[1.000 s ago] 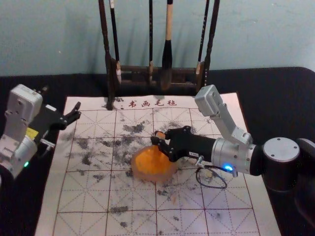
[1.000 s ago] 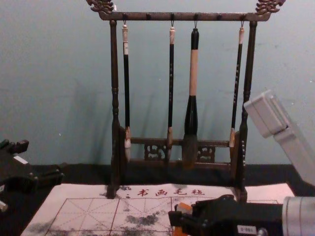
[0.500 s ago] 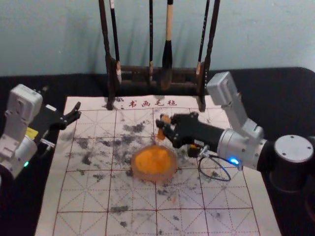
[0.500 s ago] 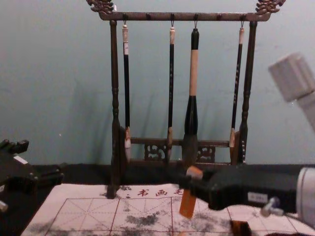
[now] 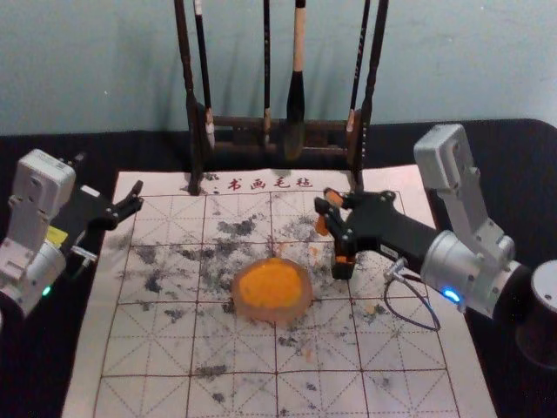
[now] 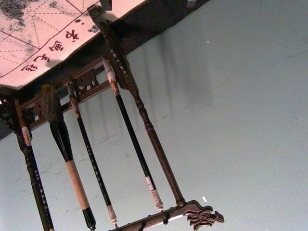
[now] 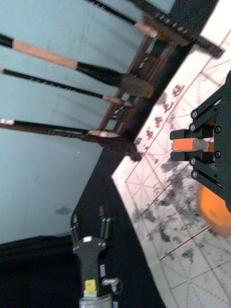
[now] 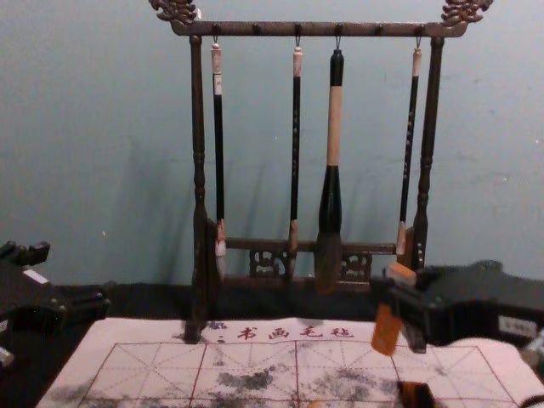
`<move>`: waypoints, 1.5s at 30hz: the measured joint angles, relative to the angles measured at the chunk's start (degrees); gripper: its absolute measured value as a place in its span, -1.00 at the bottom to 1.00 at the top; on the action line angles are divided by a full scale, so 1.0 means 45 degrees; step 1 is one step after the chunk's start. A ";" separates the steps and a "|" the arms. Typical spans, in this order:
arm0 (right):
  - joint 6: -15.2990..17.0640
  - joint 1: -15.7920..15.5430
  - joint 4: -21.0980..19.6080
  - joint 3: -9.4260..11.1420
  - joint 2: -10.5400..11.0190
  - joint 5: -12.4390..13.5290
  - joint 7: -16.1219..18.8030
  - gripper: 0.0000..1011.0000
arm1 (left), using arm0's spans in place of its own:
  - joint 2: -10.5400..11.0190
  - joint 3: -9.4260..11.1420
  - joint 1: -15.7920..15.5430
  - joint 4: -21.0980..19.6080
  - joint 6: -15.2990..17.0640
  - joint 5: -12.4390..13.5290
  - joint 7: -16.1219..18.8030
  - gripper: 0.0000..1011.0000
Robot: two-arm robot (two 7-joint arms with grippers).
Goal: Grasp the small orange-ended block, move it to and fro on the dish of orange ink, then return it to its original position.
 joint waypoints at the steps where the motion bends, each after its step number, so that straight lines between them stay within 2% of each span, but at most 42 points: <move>1: 0.0065 -0.0146 -0.0070 0.0082 0.0041 -0.0054 -0.0062 -0.78 | 0.0001 0.0001 0.0001 0.0000 0.0000 0.0000 0.0000 0.98; 11: 0.0302 -0.0991 -0.0330 0.0529 0.0114 -0.0304 -0.0241 -0.78 | 0.0000 0.0001 0.0001 0.0000 -0.0001 0.0000 0.0000 0.98; 21: 0.0465 -0.1334 -0.0344 0.0937 -0.0086 -0.0392 -0.0380 -0.78 | 0.0000 0.0001 0.0000 0.0000 0.0000 0.0000 0.0000 0.98; 29: 0.0473 -0.1316 -0.0107 0.1144 -0.0281 -0.0480 -0.0386 -0.78 | 0.0000 0.0001 0.0001 0.0000 0.0000 0.0000 0.0000 0.98; 45: 0.0280 -0.0842 0.0777 0.1178 -0.0796 -0.0444 -0.0159 -0.78 | 0.0000 0.0001 0.0001 0.0000 0.0000 0.0000 -0.0001 0.98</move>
